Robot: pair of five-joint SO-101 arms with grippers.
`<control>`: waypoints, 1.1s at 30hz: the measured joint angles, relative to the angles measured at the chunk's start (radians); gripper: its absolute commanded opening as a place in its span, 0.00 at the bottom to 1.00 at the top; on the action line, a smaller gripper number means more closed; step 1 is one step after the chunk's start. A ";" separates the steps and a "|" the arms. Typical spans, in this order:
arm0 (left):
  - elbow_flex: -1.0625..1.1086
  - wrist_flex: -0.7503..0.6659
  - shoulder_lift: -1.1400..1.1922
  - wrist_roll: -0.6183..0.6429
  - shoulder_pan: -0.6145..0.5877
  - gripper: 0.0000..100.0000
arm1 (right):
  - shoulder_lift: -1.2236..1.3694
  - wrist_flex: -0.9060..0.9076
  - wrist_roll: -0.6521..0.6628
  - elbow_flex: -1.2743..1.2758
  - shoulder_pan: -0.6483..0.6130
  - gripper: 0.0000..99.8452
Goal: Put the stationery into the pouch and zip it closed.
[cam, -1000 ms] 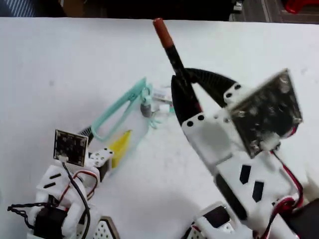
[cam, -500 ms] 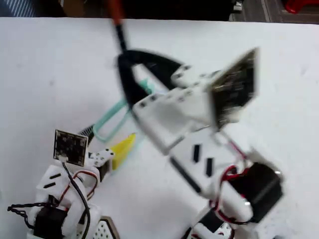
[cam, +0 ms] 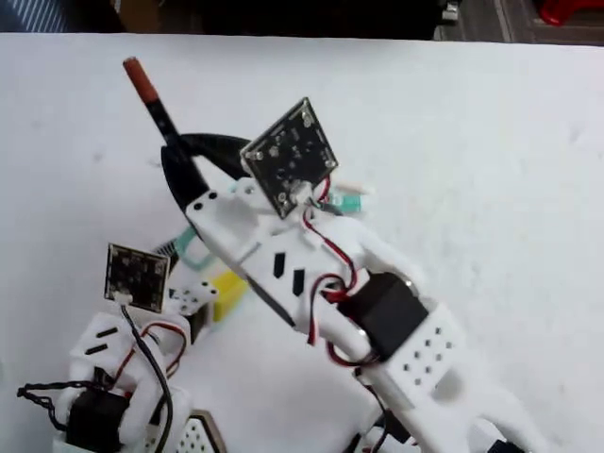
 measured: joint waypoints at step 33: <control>0.002 0.000 -0.002 0.000 0.000 0.35 | -0.218 0.129 0.149 0.252 -0.006 0.23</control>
